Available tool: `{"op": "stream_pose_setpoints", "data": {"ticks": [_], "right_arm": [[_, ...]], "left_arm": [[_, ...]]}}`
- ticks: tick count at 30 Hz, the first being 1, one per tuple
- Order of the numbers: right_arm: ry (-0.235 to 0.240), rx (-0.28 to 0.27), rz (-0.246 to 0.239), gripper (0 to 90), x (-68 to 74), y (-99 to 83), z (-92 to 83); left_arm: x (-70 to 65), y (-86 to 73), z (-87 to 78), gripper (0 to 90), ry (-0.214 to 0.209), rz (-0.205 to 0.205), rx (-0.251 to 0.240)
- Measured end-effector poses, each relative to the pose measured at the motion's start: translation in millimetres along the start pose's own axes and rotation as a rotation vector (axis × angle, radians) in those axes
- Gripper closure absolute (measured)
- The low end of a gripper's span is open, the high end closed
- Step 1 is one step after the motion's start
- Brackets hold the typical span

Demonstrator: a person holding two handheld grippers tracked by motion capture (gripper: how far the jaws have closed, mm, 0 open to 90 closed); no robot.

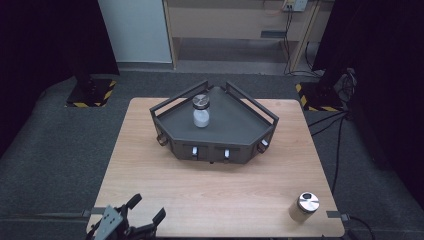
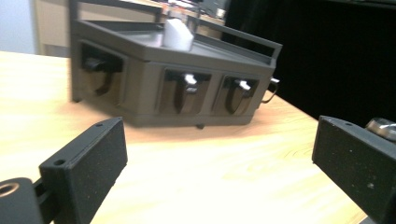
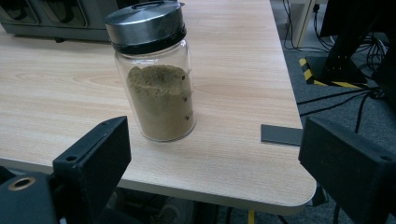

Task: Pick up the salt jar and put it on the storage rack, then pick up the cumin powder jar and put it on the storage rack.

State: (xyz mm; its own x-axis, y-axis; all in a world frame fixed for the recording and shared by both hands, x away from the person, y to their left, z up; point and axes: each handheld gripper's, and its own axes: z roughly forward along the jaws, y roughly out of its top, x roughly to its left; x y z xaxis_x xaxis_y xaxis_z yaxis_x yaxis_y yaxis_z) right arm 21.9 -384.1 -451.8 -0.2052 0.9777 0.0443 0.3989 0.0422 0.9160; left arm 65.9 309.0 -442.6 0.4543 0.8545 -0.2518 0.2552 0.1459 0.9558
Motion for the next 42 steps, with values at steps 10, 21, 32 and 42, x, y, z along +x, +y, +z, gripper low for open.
{"op": "stream_pose_setpoints", "data": {"ticks": [10,21,32,42], "right_arm": [[0.015,0.009,-0.010,9.4,1.0,-1.1,2.2],[0.006,0.009,-0.012,9.4,2.4,-1.8,0.0],[0.004,0.006,-0.013,9.4,2.1,-2.5,-1.3],[0.005,0.005,-0.016,9.4,3.0,-1.6,-0.3]], "left_arm": [[-18.5,-3.5,-16.3,3.5,0.067,0.069,0.005],[-13.1,-4.2,-12.9,3.7,0.059,0.056,0.038],[-12.4,-4.4,-13.7,3.7,0.061,0.053,0.045],[-11.8,-5.7,-15.4,3.7,0.066,0.057,0.030]]}}
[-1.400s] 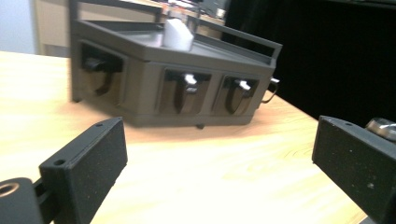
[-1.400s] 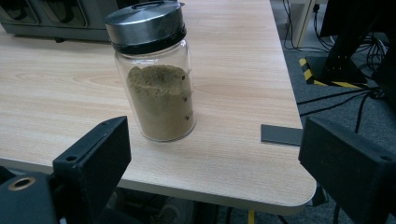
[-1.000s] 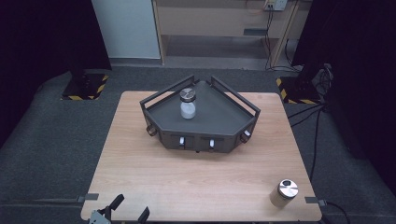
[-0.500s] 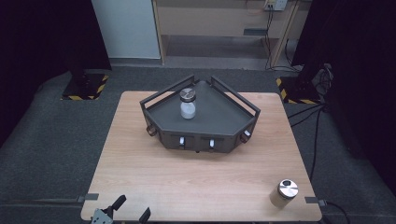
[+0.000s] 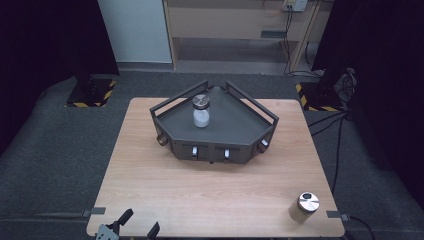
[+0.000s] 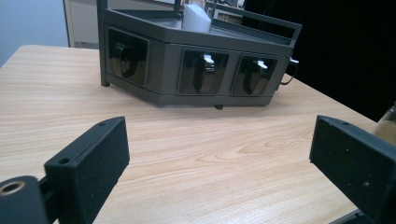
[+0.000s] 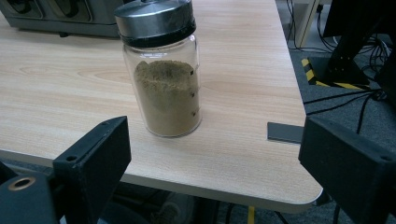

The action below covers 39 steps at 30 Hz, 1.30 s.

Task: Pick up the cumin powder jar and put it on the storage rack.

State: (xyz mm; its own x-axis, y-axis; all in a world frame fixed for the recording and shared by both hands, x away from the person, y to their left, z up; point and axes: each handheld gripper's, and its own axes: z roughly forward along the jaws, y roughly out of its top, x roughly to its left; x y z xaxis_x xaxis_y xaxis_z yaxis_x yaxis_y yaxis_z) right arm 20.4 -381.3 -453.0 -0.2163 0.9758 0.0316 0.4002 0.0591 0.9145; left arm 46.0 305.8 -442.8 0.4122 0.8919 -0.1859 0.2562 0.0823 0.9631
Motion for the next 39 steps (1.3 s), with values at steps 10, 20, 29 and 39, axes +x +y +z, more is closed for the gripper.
{"op": "stream_pose_setpoints", "data": {"ticks": [10,20,29,39], "right_arm": [[-0.013,-0.009,0.003,9.4,1.2,0.4,-0.8],[-0.009,-0.041,-0.054,9.6,9.7,7.3,-3.5],[0.039,-0.012,-0.058,11.6,14.6,18.6,20.6],[0.079,0.030,-0.103,12.8,22.4,28.3,56.0]], "left_arm": [[1.3,1.3,2.1,4.0,0.014,0.003,0.035],[5.4,4.2,11.8,4.8,0.008,0.012,0.097],[7.4,4.7,17.0,4.9,-0.022,0.016,0.122],[10.2,4.5,17.8,5.1,-0.032,0.000,0.128]]}}
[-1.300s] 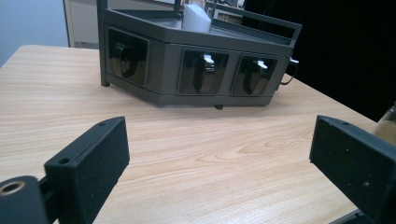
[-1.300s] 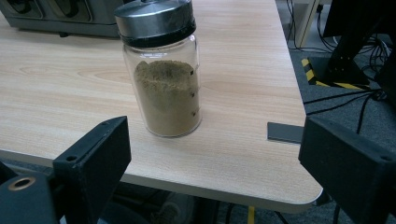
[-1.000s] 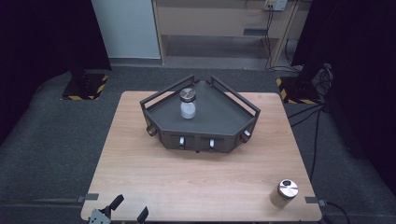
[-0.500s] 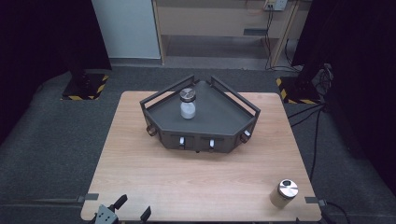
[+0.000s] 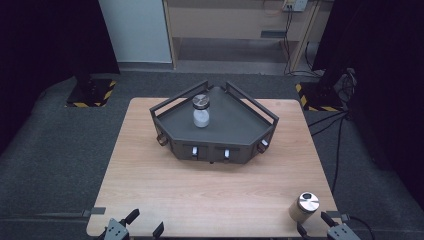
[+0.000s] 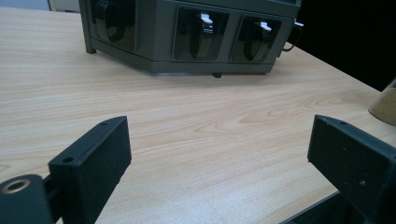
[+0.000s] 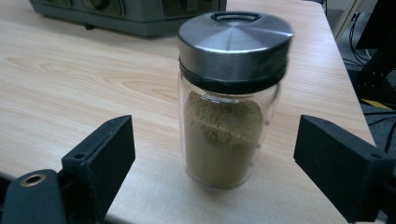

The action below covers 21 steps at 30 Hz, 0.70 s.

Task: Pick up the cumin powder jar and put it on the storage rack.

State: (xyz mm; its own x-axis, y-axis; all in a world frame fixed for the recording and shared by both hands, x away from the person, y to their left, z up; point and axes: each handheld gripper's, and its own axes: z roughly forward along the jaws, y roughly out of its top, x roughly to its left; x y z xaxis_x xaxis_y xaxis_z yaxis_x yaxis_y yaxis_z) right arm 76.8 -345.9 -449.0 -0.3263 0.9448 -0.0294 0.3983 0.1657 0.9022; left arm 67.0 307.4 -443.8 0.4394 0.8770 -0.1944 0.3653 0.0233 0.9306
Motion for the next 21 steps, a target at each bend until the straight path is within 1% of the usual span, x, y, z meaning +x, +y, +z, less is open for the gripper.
{"op": "stream_pose_setpoints", "data": {"ticks": [2,3,4,6,9,10,11,12,14,16,19,21], "right_arm": [[-0.021,-0.002,0.000,14.8,0.9,0.0,7.8],[-0.022,-0.006,0.005,14.9,0.1,-0.4,11.0],[-0.025,0.000,0.001,16.0,0.0,0.2,14.2],[-0.022,0.004,-0.012,18.3,-1.3,0.2,20.9],[-0.029,-0.004,-0.018,25.7,-2.2,-2.0,29.9],[-0.022,-0.013,-0.020,29.0,-4.0,-4.4,31.7],[-0.014,-0.007,-0.022,29.6,-5.0,-5.3,33.8],[-0.018,-0.011,-0.027,29.6,-4.0,-6.9,34.6],[-0.011,-0.020,-0.020,29.8,-6.1,-8.8,35.2],[-0.009,-0.013,-0.021,29.9,-6.8,-6.8,35.1],[-0.008,-0.010,-0.011,30.3,-7.0,-5.7,35.0],[0.005,0.005,-0.004,30.4,-10.4,-0.6,34.8]], "left_arm": [[0.2,0.0,-0.2,5.1,-0.001,-0.001,0.000],[0.4,-0.2,-0.2,5.1,-0.002,-0.001,-0.001],[0.6,-0.2,-0.1,5.1,-0.003,-0.002,0.000],[1.2,0.1,0.8,5.1,-0.007,-0.003,0.005],[0.8,0.5,1.4,5.1,-0.006,0.003,0.009],[0.3,0.4,1.1,5.1,-0.005,0.008,0.008],[0.2,0.4,0.9,5.1,-0.005,0.008,0.007],[0.2,0.2,0.9,5.1,-0.005,0.007,0.005],[0.7,0.4,1.6,5.2,-0.007,0.005,0.006],[1.6,1.1,2.7,5.3,-0.013,0.003,0.015],[1.3,1.2,3.2,5.3,-0.016,0.006,0.015],[1.1,1.0,3.1,5.3,-0.016,0.006,0.011]]}}
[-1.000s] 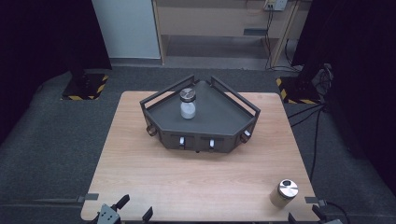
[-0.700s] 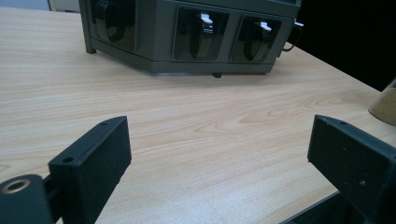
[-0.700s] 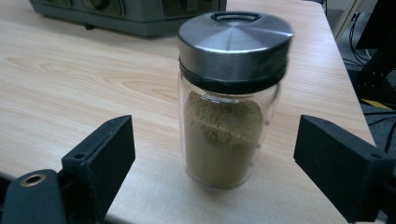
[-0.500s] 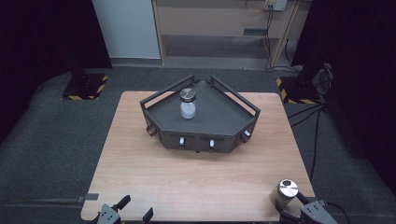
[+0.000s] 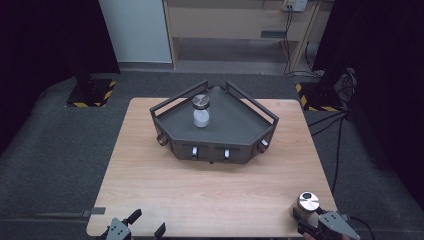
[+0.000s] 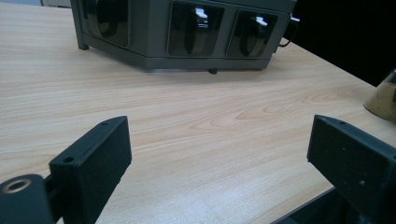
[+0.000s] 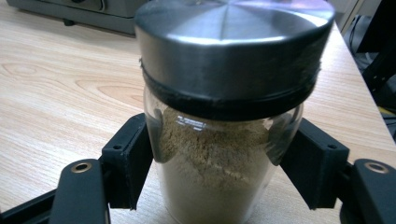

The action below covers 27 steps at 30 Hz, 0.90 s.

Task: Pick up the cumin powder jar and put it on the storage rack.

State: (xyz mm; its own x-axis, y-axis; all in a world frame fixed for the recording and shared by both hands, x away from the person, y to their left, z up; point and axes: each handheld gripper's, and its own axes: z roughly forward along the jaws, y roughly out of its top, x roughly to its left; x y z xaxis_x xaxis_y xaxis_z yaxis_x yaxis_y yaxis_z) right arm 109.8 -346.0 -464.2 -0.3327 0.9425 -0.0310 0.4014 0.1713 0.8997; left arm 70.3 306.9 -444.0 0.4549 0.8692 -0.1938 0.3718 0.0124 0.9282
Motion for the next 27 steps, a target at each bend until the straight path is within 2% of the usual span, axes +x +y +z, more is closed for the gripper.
{"op": "stream_pose_setpoints", "data": {"ticks": [2,3,6,8,10,13,17,22,25,27], "right_arm": [[0.015,0.020,-0.007,30.4,-2.3,9.7,-1.4],[0.027,0.007,-0.018,30.5,-3.0,14.2,-3.3],[0.061,-0.082,-0.043,30.4,2.4,38.6,-10.5],[0.082,-0.149,-0.069,30.4,8.9,67.8,-8.7],[0.113,-0.201,-0.095,30.4,14.9,102.5,3.0],[0.136,-0.239,-0.105,30.4,24.0,150.1,41.0],[0.140,-0.221,-0.077,30.4,35.5,193.1,110.6],[0.148,-0.177,-0.038,30.4,45.7,214.3,165.1],[0.160,-0.161,-0.008,30.5,49.7,222.2,190.7],[0.161,-0.155,-0.002,30.4,51.5,225.6,201.1]], "left_arm": [[0.4,0.3,-0.1,5.4,-0.001,-0.001,0.003],[0.6,0.3,0.1,5.4,-0.002,-0.002,0.003],[0.7,0.5,2.1,5.6,-0.003,-0.005,0.003],[0.2,1.3,4.1,5.6,-0.003,0.000,0.006],[0.3,1.8,5.7,5.6,-0.007,-0.001,0.006],[0.2,2.5,7.4,5.7,-0.013,0.001,0.009],[0.1,2.7,8.6,5.7,-0.018,0.006,0.012],[2.3,1.6,7.6,5.8,-0.016,-0.002,0.008],[2.4,1.3,7.6,5.8,-0.016,-0.003,0.005],[1.9,1.4,7.3,5.9,-0.014,0.005,0.001]]}}
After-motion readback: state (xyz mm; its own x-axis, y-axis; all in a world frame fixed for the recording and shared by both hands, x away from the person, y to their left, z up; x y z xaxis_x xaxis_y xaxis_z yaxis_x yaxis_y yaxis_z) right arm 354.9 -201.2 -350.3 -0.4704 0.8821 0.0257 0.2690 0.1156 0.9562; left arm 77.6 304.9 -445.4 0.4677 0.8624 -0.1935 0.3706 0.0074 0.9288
